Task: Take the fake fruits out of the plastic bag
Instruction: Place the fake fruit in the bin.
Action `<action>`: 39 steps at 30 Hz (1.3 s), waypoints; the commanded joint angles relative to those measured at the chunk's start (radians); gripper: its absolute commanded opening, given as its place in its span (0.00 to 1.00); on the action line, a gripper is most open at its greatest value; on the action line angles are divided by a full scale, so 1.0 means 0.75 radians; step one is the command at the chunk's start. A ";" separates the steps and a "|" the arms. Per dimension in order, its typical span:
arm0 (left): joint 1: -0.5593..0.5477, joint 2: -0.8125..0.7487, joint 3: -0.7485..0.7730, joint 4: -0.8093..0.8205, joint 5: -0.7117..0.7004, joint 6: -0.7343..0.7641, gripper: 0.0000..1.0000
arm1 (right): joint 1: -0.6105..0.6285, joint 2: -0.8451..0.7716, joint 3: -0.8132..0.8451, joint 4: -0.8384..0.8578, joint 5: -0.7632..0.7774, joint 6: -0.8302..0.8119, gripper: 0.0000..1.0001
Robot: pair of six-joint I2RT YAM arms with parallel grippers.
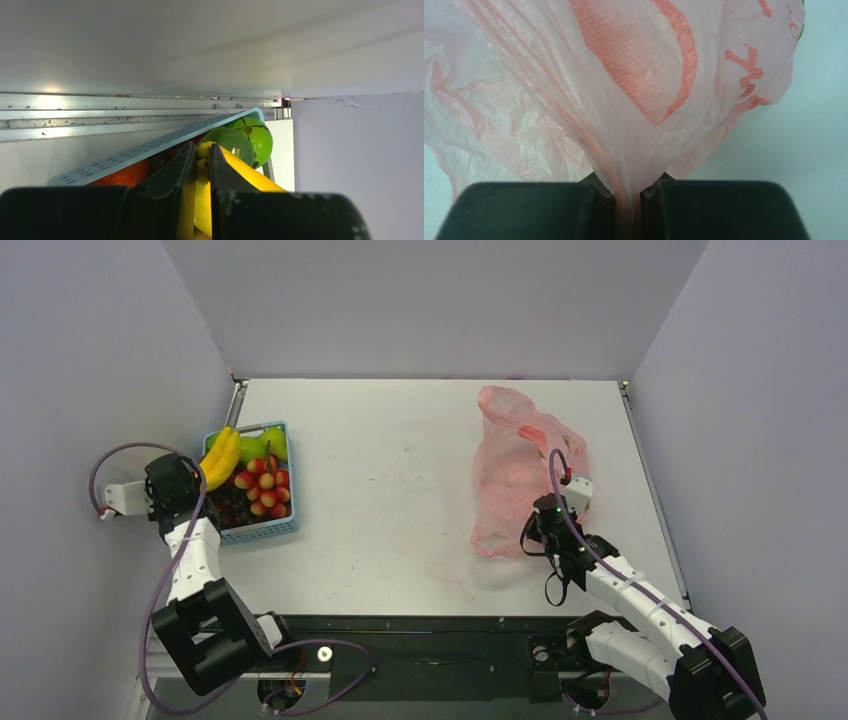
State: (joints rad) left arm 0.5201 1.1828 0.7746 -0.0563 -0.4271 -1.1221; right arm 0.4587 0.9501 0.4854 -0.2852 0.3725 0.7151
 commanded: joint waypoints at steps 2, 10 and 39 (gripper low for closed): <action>-0.014 0.064 -0.017 0.015 -0.019 -0.031 0.00 | 0.011 -0.034 -0.012 0.048 -0.009 -0.009 0.00; -0.041 0.101 0.021 -0.081 0.028 -0.062 0.00 | 0.022 -0.031 -0.015 0.058 -0.010 -0.007 0.00; -0.288 0.234 0.278 -0.002 -0.195 0.260 0.00 | 0.036 -0.023 -0.048 0.097 -0.039 -0.008 0.00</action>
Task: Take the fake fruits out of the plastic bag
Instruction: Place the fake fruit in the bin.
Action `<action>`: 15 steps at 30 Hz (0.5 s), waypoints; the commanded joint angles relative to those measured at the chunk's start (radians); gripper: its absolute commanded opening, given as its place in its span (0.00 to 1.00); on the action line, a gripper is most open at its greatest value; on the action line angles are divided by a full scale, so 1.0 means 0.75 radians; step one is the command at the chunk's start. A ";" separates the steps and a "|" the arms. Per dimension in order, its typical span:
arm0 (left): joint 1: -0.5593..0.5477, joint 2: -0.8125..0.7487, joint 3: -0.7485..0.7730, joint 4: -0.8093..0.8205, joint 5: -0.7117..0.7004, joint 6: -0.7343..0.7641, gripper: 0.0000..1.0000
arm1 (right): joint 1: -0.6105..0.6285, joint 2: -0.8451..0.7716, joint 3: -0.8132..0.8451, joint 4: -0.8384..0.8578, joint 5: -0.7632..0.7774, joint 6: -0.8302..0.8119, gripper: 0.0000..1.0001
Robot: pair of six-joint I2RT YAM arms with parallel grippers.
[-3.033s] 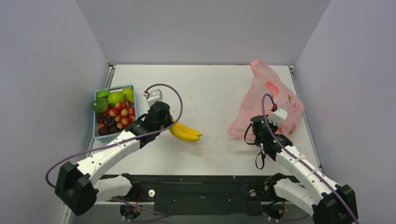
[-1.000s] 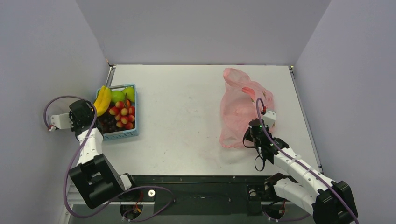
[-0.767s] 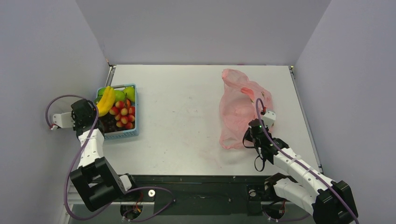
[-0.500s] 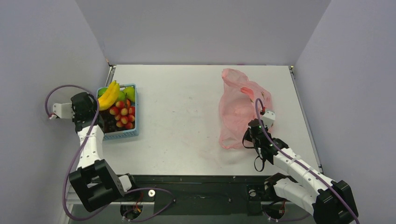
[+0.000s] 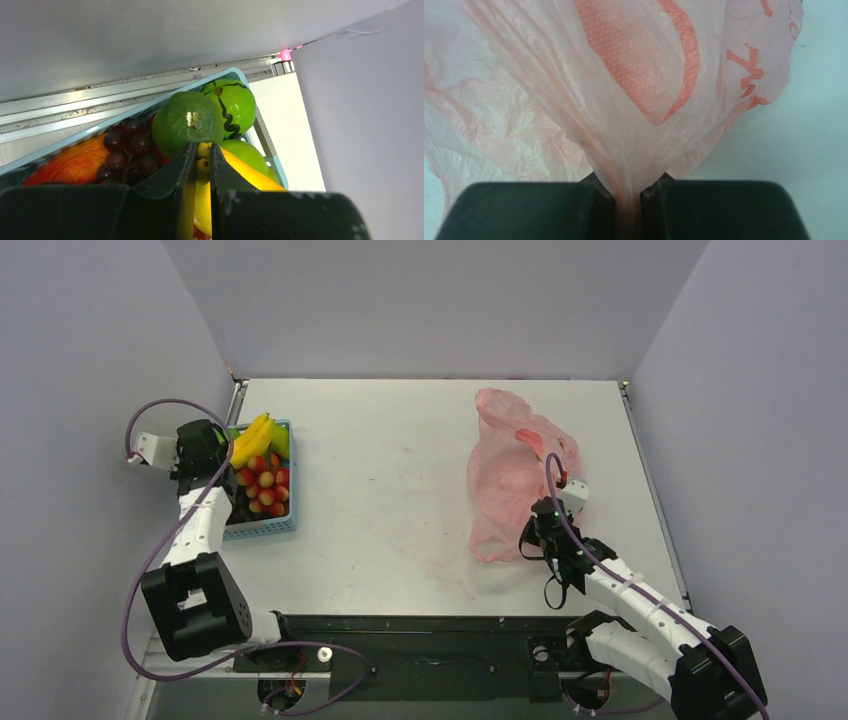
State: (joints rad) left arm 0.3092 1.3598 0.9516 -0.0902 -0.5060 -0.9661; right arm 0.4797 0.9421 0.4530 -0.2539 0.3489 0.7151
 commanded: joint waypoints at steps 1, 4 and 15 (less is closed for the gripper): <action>-0.006 -0.005 0.027 0.045 -0.093 0.057 0.00 | 0.009 -0.012 0.008 0.052 -0.008 -0.011 0.00; -0.006 -0.014 0.009 0.036 -0.115 0.062 0.15 | 0.011 -0.008 0.029 0.039 -0.008 -0.018 0.00; 0.003 -0.070 -0.024 0.017 -0.115 0.069 0.62 | 0.010 -0.007 0.023 0.039 -0.010 -0.017 0.00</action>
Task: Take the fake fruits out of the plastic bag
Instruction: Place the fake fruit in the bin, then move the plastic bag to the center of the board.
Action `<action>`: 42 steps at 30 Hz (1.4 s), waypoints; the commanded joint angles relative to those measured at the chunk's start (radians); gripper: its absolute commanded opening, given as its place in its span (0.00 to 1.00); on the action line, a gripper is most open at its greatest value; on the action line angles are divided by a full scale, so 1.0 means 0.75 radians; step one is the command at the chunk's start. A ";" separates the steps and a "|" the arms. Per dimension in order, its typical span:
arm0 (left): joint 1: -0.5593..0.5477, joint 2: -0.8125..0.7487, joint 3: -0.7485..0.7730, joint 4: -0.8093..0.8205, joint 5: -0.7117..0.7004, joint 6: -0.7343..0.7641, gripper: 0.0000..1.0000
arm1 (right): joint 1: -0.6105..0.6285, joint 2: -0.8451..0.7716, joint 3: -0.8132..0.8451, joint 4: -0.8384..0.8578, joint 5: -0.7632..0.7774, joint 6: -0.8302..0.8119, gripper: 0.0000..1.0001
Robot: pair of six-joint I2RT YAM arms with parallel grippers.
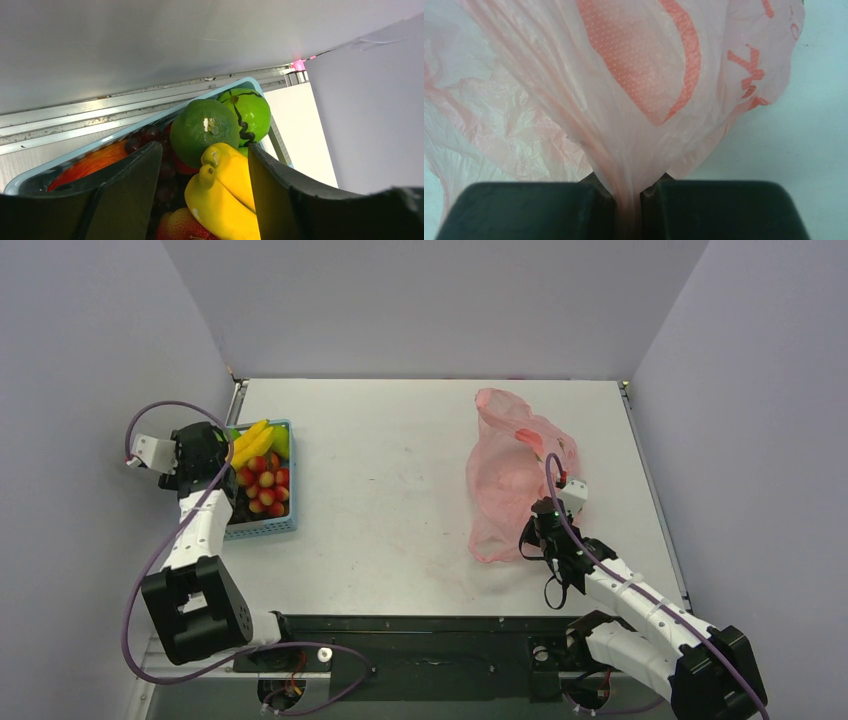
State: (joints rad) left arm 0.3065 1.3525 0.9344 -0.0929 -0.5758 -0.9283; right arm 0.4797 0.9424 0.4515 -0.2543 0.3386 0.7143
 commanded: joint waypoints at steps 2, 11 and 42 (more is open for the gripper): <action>0.009 -0.068 0.003 0.011 -0.021 0.022 0.65 | 0.012 -0.006 0.023 0.039 0.001 -0.016 0.00; 0.020 -0.355 0.045 -0.158 0.005 0.172 0.72 | 0.009 0.004 0.033 0.034 -0.003 -0.023 0.00; -1.527 -0.943 -0.446 -0.268 0.484 0.109 0.62 | -0.369 0.668 1.007 -0.312 0.253 0.026 0.05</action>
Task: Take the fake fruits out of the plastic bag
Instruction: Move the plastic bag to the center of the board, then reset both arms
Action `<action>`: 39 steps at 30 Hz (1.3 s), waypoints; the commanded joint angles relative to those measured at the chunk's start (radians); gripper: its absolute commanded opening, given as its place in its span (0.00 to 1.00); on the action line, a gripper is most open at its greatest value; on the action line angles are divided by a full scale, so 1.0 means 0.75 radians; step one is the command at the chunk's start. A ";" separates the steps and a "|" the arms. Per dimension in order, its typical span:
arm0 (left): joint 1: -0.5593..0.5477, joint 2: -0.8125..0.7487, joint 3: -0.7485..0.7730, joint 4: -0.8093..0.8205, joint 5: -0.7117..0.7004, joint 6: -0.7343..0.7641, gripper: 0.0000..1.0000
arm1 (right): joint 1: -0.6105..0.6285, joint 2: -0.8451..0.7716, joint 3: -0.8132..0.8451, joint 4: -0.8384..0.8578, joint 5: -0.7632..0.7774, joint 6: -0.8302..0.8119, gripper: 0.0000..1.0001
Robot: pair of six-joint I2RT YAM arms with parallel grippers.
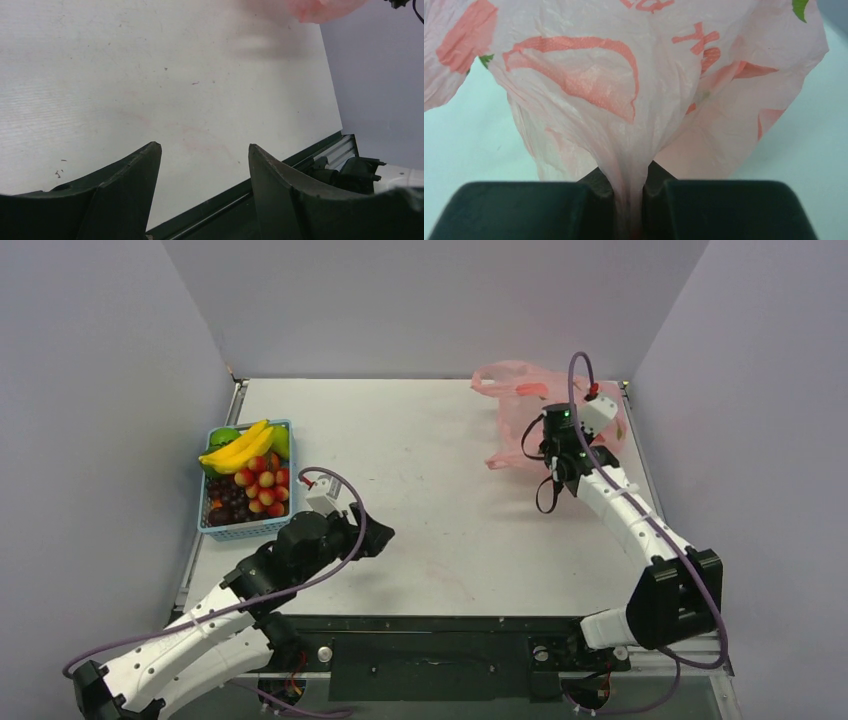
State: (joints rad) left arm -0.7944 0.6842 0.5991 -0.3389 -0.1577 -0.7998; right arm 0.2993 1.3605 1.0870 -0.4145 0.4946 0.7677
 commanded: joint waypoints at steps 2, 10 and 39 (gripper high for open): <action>-0.074 -0.094 -0.003 0.044 -0.087 -0.074 0.62 | -0.170 0.153 0.273 -0.165 -0.008 -0.140 0.36; -0.076 -0.222 0.082 -0.073 -0.173 0.008 0.67 | -0.101 -0.077 0.219 -0.275 -0.032 -0.318 0.85; -0.076 -0.435 0.765 -0.462 -0.570 0.447 0.71 | 0.161 -1.166 0.181 -0.392 0.016 -0.428 0.88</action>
